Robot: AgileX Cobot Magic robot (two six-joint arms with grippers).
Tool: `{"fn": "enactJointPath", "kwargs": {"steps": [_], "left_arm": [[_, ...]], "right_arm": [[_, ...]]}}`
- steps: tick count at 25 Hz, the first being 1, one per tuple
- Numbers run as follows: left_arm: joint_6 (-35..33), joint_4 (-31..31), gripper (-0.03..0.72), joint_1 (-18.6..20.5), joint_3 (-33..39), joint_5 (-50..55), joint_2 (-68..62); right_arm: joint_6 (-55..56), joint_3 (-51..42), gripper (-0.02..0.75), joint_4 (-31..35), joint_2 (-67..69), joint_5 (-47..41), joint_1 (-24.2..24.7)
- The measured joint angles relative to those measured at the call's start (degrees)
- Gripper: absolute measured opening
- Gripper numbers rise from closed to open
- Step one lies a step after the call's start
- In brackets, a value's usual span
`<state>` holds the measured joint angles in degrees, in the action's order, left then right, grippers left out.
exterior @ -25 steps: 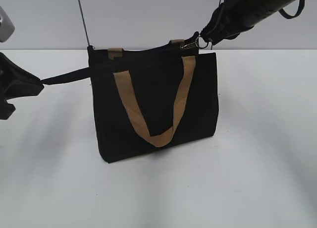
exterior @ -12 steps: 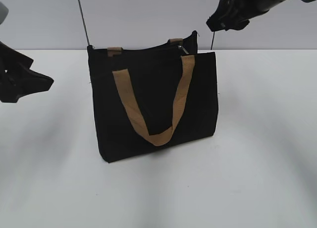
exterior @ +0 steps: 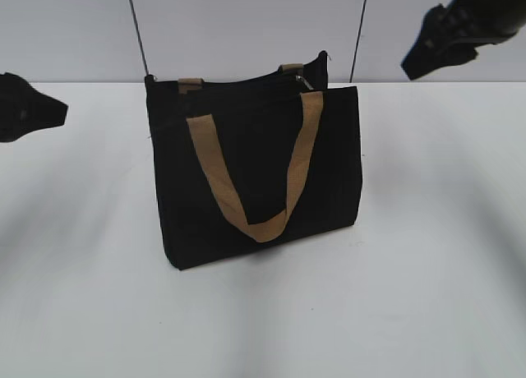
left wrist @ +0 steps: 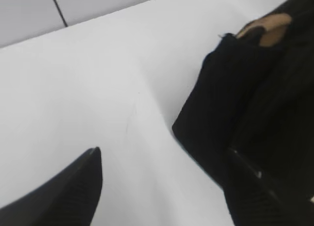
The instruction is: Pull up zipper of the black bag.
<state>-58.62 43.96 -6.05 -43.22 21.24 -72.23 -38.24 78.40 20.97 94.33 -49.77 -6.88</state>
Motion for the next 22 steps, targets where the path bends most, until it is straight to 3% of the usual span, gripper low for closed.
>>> {"fn": "enactJointPath", "kwargs": {"steps": [5,11,15,22], "left_arm": [[4.7,-12.7,0.574,3.9,0.0,6.2,0.0],[30.6,-30.6,0.568,4.6,-1.5,13.6,0.0],[45.9,-43.4,0.526,4.6,-4.5,23.4,0.0],[49.6,-45.9,0.491,4.6,-5.9,29.3,3.5]], "right_arm": [[6.9,0.0,0.403,-8.9,-0.1,-9.4,6.3],[20.2,0.0,0.378,-20.4,-0.1,-17.4,9.2],[24.0,0.0,0.371,-21.4,-0.9,-19.4,9.7],[23.1,0.0,0.37,-13.6,-10.0,-19.7,9.8]]}}
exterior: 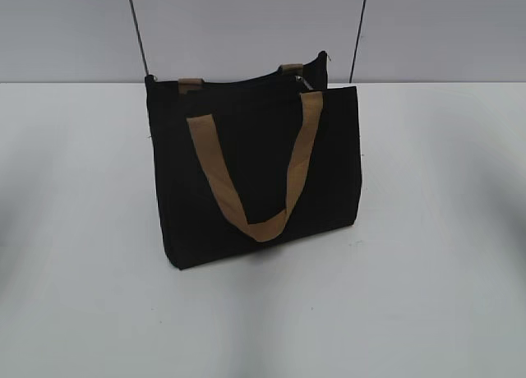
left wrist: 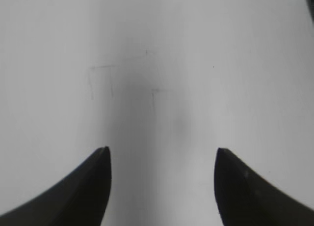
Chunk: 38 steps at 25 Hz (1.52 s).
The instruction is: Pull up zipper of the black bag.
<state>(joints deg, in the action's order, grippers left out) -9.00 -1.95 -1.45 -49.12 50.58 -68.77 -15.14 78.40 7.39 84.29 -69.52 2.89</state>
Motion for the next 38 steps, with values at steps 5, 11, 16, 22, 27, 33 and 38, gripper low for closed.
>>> {"fn": "enactJointPath", "kwargs": {"steps": [5,11,16,22,27,33,38], "left_arm": [[0.0,0.9,0.49,0.0,1.7,0.8,9.0],[0.0,2.0,0.49,0.0,10.6,1.9,27.0],[0.0,5.1,0.487,0.0,13.7,5.9,41.0],[0.1,8.5,0.487,0.0,13.7,11.6,52.3],[0.1,9.4,0.486,0.0,13.7,15.0,58.4],[0.1,9.6,0.485,0.0,13.8,15.8,65.3],[0.1,10.5,0.484,0.0,15.6,17.6,69.2]], "right_arm": [[-0.9,-2.1,0.37,3.7,-9.7,0.0,0.0],[-1.1,-16.5,0.37,3.9,-24.4,0.6,0.0],[-1.1,-29.5,0.37,3.9,-40.0,3.8,0.0],[-1.1,-40.0,0.37,4.0,-53.1,4.3,0.0],[-1.1,-45.5,0.37,4.0,-62.9,3.8,0.0],[-1.1,-48.6,0.37,4.1,-71.5,3.0,0.0],[-1.1,-48.6,0.37,4.2,-76.1,3.0,0.0]]}}
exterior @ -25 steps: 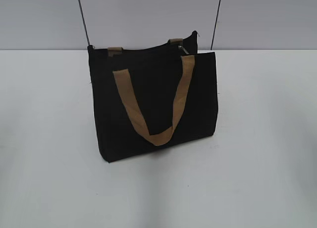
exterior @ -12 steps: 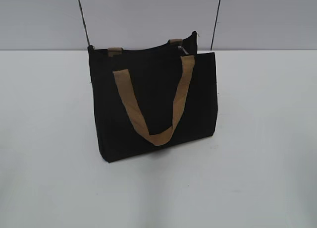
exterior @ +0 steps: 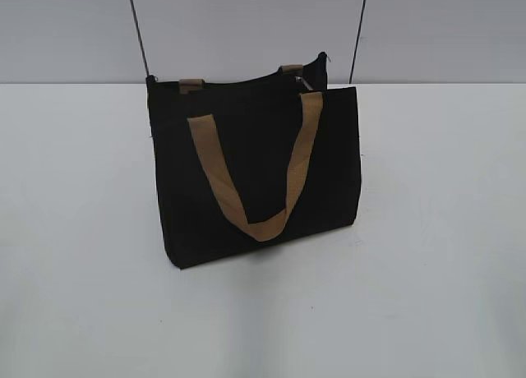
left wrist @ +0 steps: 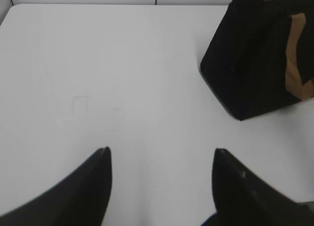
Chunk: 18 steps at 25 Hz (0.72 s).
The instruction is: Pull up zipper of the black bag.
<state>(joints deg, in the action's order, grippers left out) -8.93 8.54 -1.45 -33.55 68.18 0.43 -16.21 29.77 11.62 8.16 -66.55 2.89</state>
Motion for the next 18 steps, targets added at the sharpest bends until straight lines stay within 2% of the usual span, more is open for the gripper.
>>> {"fn": "enactJointPath", "kwargs": {"steps": [5,8,18], "left_arm": [[0.0,0.8,0.482,0.0,1.0,-0.5,0.1],[0.0,0.7,0.482,0.0,2.2,-4.4,0.1],[0.1,0.6,0.476,0.0,3.3,-6.7,0.1]], "right_arm": [[0.0,0.0,0.37,0.0,-4.9,0.1,0.0],[0.0,-0.9,0.37,0.1,-8.2,1.2,0.0],[0.0,-1.7,0.37,0.4,-8.5,2.7,0.0]]}}
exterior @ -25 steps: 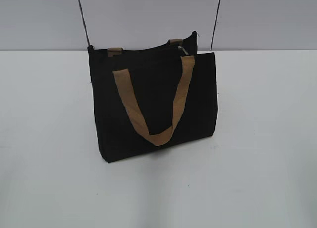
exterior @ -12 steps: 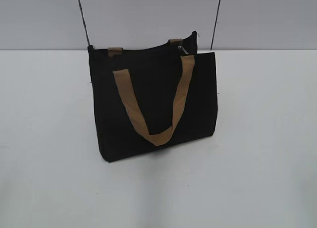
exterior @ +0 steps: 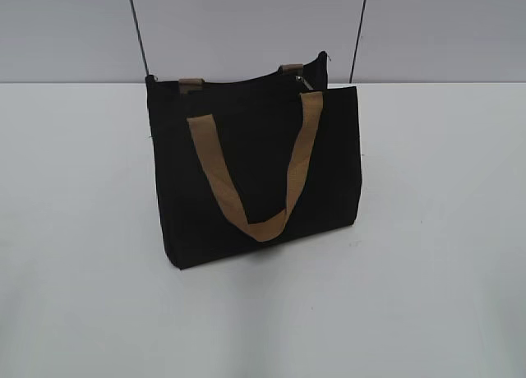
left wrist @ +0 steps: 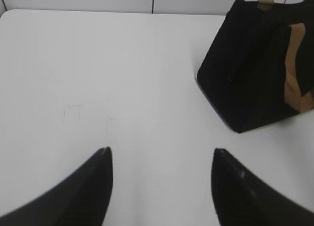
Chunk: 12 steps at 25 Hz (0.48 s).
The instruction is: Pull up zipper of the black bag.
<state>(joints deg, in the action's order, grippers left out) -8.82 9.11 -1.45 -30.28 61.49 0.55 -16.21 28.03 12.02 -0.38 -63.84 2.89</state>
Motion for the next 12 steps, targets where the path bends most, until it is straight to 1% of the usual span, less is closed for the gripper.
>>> {"fn": "enactJointPath", "kwargs": {"steps": [6,12], "left_arm": [[0.0,0.0,0.477,0.0,0.0,-0.3,0.0],[0.0,0.0,0.477,0.0,0.0,-0.3,0.0]], "right_arm": [[0.3,0.0,0.37,-0.2,0.0,0.1,-1.2],[4.3,0.0,0.37,-2.8,0.0,0.4,-1.2]]}}
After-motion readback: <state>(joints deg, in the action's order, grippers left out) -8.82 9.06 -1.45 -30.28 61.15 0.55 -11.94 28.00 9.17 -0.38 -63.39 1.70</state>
